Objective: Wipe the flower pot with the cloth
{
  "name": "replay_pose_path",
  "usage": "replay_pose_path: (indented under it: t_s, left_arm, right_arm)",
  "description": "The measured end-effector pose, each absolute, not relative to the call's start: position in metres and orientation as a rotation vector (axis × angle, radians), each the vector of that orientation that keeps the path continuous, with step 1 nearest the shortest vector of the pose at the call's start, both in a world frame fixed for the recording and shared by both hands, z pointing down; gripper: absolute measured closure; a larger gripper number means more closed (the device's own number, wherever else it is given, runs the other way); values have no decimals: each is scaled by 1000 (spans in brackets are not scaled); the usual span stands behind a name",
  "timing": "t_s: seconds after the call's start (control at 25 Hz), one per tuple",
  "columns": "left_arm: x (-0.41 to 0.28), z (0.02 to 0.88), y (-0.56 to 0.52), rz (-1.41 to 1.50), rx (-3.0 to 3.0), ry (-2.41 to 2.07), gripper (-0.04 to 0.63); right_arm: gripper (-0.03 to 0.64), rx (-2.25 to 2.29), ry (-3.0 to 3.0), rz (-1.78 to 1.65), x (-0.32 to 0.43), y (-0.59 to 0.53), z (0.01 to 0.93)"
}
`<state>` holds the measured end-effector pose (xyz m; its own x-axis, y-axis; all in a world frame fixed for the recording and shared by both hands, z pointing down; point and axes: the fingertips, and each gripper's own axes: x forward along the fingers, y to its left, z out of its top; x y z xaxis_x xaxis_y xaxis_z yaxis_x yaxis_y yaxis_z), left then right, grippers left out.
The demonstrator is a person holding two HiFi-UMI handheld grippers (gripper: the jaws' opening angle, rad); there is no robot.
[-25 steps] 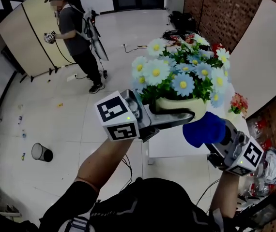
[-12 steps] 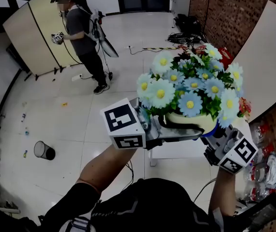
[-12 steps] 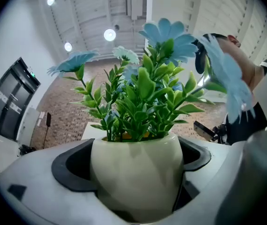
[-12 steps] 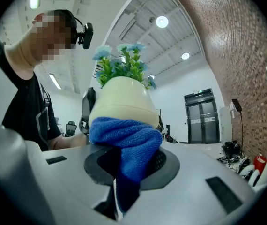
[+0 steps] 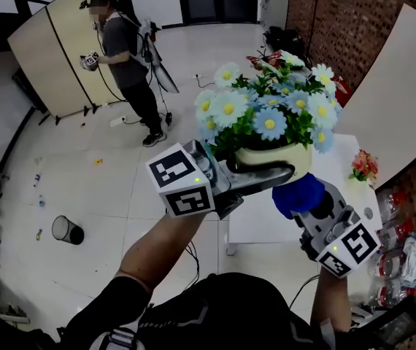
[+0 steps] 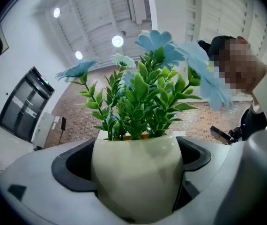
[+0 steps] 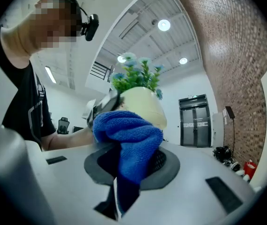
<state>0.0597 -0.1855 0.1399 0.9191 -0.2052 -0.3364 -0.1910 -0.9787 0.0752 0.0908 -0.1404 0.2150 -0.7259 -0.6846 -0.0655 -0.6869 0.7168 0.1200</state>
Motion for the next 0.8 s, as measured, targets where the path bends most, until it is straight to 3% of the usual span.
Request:
replay_pose_path:
  t_s: [0.8]
  left_arm:
    - [75, 146, -148, -496, 3077, -145, 49]
  right_arm:
    - [546, -1405, 2858, 67, 90, -196, 233]
